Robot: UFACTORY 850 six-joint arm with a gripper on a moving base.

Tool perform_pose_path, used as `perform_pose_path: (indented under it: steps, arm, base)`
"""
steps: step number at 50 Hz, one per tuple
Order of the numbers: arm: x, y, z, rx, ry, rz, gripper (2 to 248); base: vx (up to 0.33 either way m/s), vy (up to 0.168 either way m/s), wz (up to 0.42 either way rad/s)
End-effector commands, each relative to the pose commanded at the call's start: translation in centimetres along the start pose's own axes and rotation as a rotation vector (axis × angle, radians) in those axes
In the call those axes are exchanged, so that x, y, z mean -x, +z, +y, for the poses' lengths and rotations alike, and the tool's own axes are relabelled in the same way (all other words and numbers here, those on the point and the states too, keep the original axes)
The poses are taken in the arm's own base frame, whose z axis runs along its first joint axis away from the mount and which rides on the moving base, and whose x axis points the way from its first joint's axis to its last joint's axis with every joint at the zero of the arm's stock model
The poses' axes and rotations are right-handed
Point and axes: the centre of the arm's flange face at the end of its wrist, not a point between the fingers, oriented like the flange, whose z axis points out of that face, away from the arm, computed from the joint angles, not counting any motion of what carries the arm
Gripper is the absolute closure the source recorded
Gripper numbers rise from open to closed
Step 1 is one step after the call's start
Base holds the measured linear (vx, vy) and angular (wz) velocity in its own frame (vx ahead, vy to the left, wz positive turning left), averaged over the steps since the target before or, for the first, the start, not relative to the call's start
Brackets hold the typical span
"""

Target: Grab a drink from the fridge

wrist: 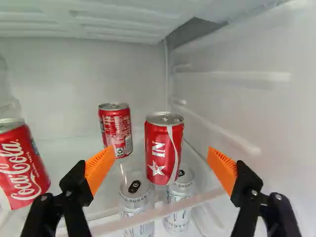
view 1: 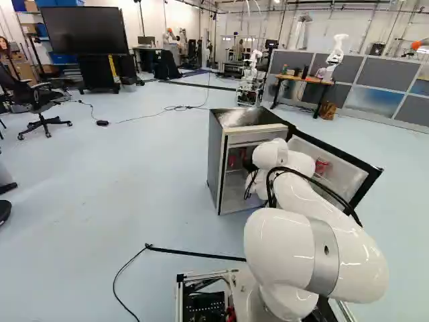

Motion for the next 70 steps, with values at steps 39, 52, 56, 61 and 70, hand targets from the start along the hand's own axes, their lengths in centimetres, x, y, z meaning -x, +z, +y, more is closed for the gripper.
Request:
perform_pose_path:
  steps: [39,52,56,61,70]
  arm:
    - [0.3,0.5,-0.1,-0.002,-0.004,0.018,132]
    - [-0.8,0.7,0.0,-0.002,-0.004,0.016,158]
    - [-1.4,0.8,0.0,-0.002,-0.003,0.015,158]
    - [-2.1,0.9,0.1,-0.002,-0.003,0.014,158]
    - [-2.6,1.0,0.1,-0.003,-0.003,0.013,158]
  base:
    - [0.000,0.000,0.000]
    - [0.000,0.000,0.000]
    - [0.000,0.000,0.000]
    - [0.000,0.000,0.000]
    - [0.000,0.000,0.000]
